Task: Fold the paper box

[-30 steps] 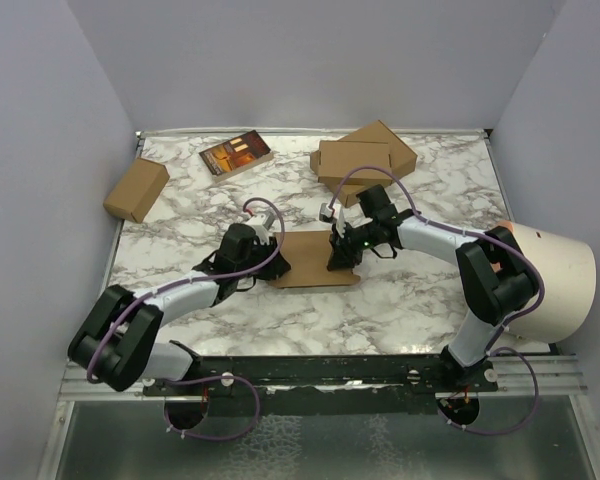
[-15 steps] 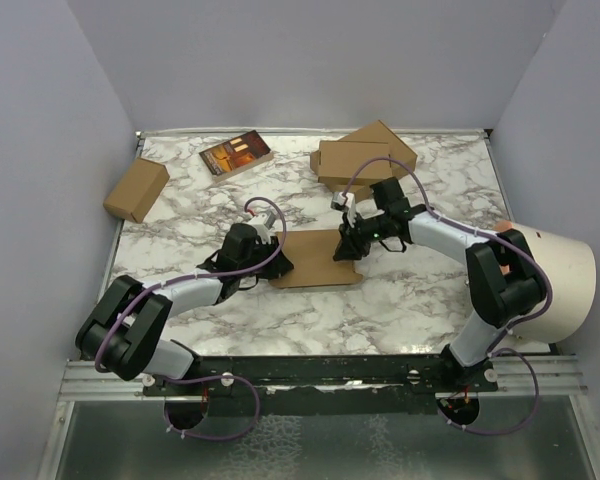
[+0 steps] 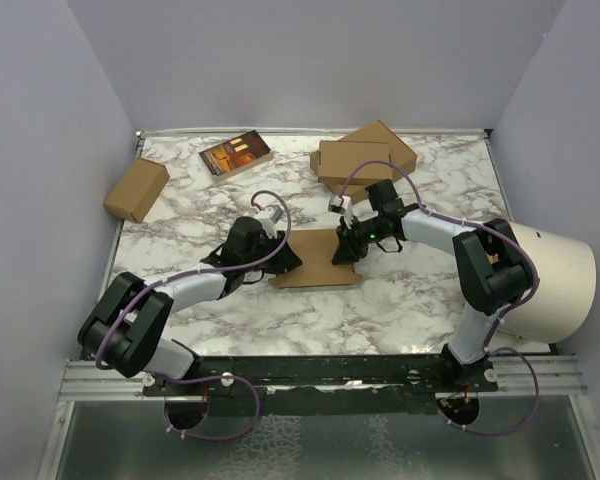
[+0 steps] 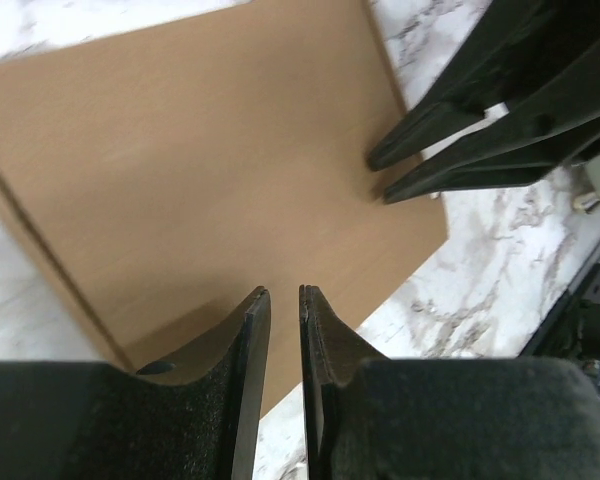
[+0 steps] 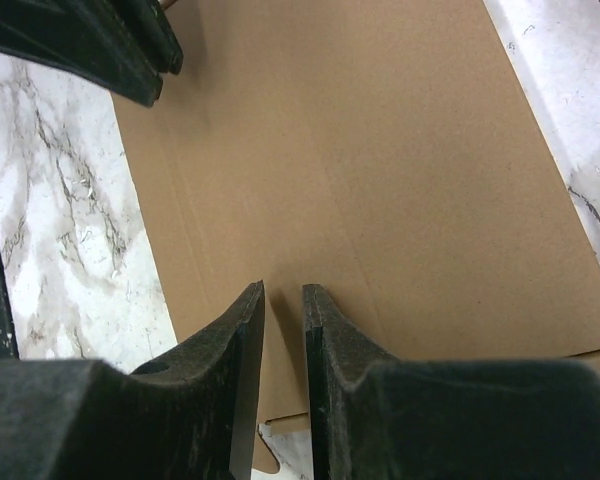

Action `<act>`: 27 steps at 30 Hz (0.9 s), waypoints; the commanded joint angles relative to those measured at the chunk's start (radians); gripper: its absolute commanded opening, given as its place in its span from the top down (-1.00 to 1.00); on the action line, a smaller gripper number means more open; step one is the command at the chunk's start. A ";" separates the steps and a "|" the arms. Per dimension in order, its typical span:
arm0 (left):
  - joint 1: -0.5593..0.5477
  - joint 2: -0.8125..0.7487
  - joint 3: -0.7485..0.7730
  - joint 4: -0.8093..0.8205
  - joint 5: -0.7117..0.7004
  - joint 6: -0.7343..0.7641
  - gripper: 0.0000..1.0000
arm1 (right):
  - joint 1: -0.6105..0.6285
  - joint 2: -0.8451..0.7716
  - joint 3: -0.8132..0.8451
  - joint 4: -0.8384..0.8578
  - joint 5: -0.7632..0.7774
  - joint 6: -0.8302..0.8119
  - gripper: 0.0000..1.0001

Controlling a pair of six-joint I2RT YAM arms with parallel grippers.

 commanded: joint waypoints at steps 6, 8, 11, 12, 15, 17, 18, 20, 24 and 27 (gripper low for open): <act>-0.050 0.122 0.048 0.090 0.067 -0.029 0.58 | 0.005 0.038 0.009 -0.038 0.055 -0.006 0.54; -0.050 0.149 0.040 0.091 0.061 -0.025 0.58 | 0.005 0.035 0.010 -0.041 0.049 -0.007 0.54; -0.049 0.174 0.031 0.082 0.041 -0.014 0.58 | 0.005 0.024 0.013 -0.043 0.034 -0.010 0.54; -0.049 0.179 0.031 0.079 0.037 -0.011 0.58 | 0.005 0.020 0.015 -0.046 0.027 -0.011 0.53; -0.048 0.178 0.034 0.070 0.028 -0.005 0.57 | 0.003 -0.008 0.015 -0.048 -0.028 -0.017 0.52; -0.048 0.162 0.040 0.061 0.024 -0.002 0.58 | 0.000 -0.035 0.016 -0.049 -0.080 -0.018 0.49; -0.048 0.153 0.047 0.054 0.022 0.000 0.57 | -0.002 -0.050 0.017 -0.046 -0.106 -0.017 0.46; -0.048 0.135 0.061 0.040 0.020 0.005 0.57 | -0.003 -0.082 0.015 -0.032 -0.135 -0.008 0.41; -0.048 0.096 0.084 0.027 0.020 0.007 0.54 | -0.003 -0.082 0.019 0.004 -0.124 0.035 0.38; -0.048 0.055 0.089 0.029 0.016 0.002 0.52 | -0.003 -0.030 0.043 -0.018 -0.097 0.033 0.39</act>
